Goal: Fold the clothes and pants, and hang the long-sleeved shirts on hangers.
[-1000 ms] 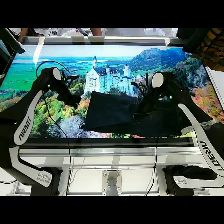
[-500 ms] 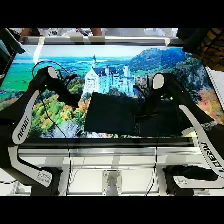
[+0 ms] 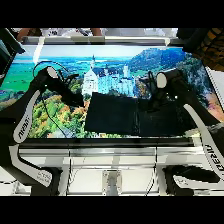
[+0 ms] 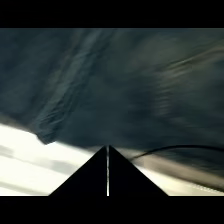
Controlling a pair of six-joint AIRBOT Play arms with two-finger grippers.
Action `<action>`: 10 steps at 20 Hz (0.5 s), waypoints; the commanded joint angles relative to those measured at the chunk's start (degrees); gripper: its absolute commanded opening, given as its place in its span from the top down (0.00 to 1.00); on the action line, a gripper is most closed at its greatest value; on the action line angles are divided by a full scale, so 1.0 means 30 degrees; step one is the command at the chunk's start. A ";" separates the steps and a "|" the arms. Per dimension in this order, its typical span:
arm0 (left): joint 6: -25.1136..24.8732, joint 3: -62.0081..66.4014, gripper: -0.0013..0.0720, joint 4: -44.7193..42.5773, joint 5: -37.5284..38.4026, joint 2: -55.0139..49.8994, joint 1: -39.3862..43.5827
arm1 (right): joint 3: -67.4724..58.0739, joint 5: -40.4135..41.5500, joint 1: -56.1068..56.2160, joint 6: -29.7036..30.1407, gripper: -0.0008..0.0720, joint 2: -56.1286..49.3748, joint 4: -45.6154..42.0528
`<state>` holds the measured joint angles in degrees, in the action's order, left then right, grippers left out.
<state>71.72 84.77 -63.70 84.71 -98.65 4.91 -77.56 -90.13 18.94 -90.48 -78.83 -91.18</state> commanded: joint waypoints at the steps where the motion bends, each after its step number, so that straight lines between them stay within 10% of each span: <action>1: -0.0182 -0.0117 0.42 0.1297 0.0000 -0.0532 0.0087 | -0.0182 0.1290 -0.1974 0.0277 0.97 0.0896 -0.2739; 10: 0.0029 -0.0925 0.22 0.2120 -0.1770 -0.2222 0.0517 | 0.0226 0.1909 -0.9078 0.0474 0.97 0.4765 -0.2499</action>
<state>71.18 82.48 -57.91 82.11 -104.05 6.24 -77.12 -85.71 -3.42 -89.47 -67.59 -98.45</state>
